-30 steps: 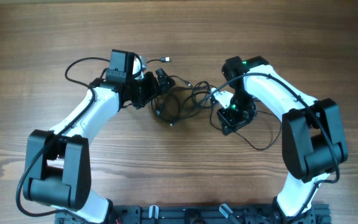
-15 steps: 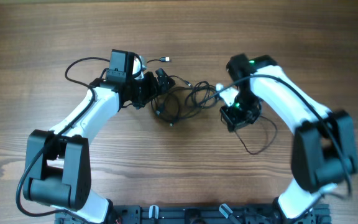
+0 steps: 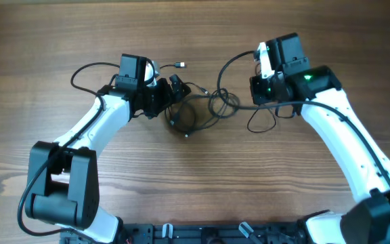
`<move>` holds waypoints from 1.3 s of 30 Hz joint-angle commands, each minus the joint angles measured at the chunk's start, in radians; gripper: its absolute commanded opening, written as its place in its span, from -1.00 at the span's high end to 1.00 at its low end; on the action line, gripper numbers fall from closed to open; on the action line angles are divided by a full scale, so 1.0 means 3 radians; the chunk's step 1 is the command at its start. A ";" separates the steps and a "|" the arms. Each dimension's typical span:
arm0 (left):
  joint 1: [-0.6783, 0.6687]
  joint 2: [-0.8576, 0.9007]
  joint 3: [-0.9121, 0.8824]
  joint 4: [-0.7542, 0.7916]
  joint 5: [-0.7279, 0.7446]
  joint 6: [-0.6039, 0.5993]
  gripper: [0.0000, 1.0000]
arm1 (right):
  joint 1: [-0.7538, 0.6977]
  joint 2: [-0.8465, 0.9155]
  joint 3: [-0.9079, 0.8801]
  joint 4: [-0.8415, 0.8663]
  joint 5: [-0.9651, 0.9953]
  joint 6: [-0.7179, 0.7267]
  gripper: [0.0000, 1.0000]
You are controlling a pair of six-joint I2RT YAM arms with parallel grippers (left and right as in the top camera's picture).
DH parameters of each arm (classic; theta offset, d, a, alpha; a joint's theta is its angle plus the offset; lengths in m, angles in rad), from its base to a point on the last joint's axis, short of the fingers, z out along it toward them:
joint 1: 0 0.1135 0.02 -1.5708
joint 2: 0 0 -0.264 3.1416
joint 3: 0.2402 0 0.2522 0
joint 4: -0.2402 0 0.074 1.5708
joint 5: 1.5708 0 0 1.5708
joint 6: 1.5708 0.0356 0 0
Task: Untangle cables
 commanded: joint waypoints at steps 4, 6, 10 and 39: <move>-0.0010 0.0025 0.0020 0.0004 -0.0009 0.0066 -1.00 | -0.0053 0.0509 0.0009 0.0238 0.0473 0.0245 -0.20; -0.0010 0.0025 0.0020 0.0004 -0.0009 0.0066 -1.00 | -0.0090 0.0647 0.0009 0.0342 0.0470 0.0240 -0.99; -0.0010 0.0025 0.0020 0.0004 -0.0009 0.0066 -1.00 | -0.0219 0.0954 0.0009 0.0487 0.0495 0.0231 -0.99; -0.0010 0.0025 0.0020 0.0003 -0.0009 0.0066 -1.00 | -0.0459 0.1732 0.0009 0.0203 0.0181 -0.0670 0.91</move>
